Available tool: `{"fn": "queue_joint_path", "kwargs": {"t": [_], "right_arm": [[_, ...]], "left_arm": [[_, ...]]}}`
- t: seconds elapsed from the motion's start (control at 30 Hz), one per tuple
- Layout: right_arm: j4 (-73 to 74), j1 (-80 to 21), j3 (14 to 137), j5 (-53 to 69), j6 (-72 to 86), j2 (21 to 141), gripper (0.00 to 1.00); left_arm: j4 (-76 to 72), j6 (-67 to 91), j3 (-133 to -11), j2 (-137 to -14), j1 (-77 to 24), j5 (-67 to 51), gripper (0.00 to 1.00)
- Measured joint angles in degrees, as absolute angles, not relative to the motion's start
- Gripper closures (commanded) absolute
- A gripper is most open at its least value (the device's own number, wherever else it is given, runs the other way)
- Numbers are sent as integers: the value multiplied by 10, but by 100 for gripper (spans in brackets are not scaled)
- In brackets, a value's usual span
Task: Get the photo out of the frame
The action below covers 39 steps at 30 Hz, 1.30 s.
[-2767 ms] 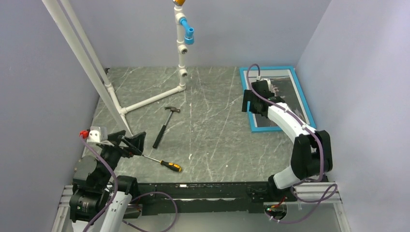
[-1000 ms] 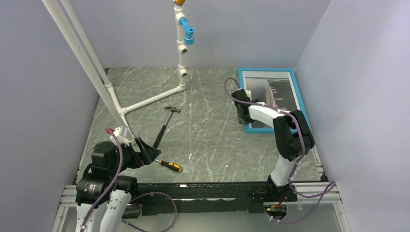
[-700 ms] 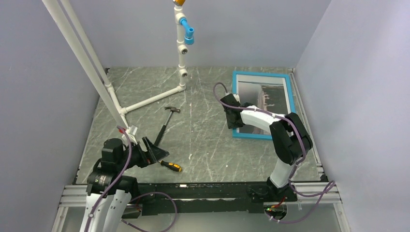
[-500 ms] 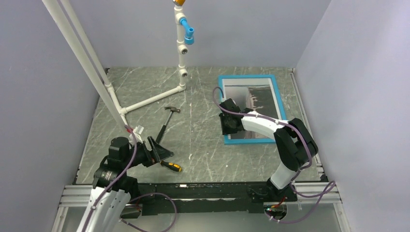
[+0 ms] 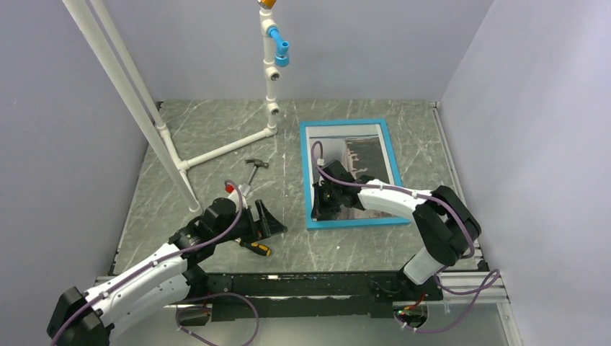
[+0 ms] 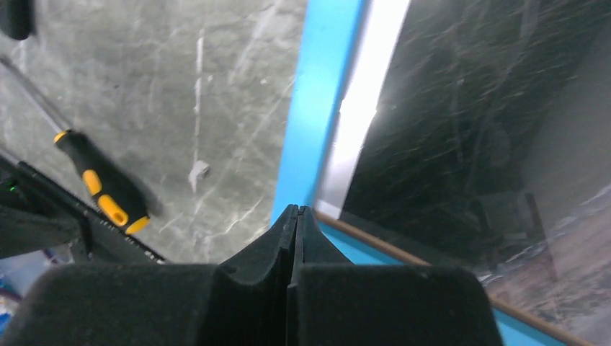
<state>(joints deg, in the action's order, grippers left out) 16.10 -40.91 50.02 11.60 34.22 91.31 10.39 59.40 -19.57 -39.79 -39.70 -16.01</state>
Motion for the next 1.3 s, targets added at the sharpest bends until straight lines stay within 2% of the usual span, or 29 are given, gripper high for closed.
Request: {"fn": "queue_joint_path", "kwargs": {"t": [0.33, 0.43, 0.5, 0.57, 0.7, 1.1, 1.17, 1.3], "right_arm": [[139, -423, 448, 138, 386, 802, 100], [152, -424, 455, 114, 379, 801, 75], [182, -425, 475, 87, 367, 820, 64], [211, -429, 503, 59, 355, 849, 59], [250, -442, 548, 16, 352, 905, 55], [305, -505, 641, -96, 400, 1006, 58], [308, -511, 648, -108, 407, 1017, 62], [314, -518, 659, -121, 427, 1032, 83]], "left_arm": [[-38, 632, -191, -479, -428, -62, 12], [-47, 634, -212, -526, -431, -55, 12], [-54, 643, -215, -531, -435, -46, 10], [-58, 655, -212, -522, -440, -37, 8], [-60, 674, -190, -487, -441, -25, 6], [-15, 697, -124, -400, -441, -25, 5], [-13, 700, -113, -389, -441, -26, 5], [-3, 701, -103, -371, -441, -27, 5]]}}
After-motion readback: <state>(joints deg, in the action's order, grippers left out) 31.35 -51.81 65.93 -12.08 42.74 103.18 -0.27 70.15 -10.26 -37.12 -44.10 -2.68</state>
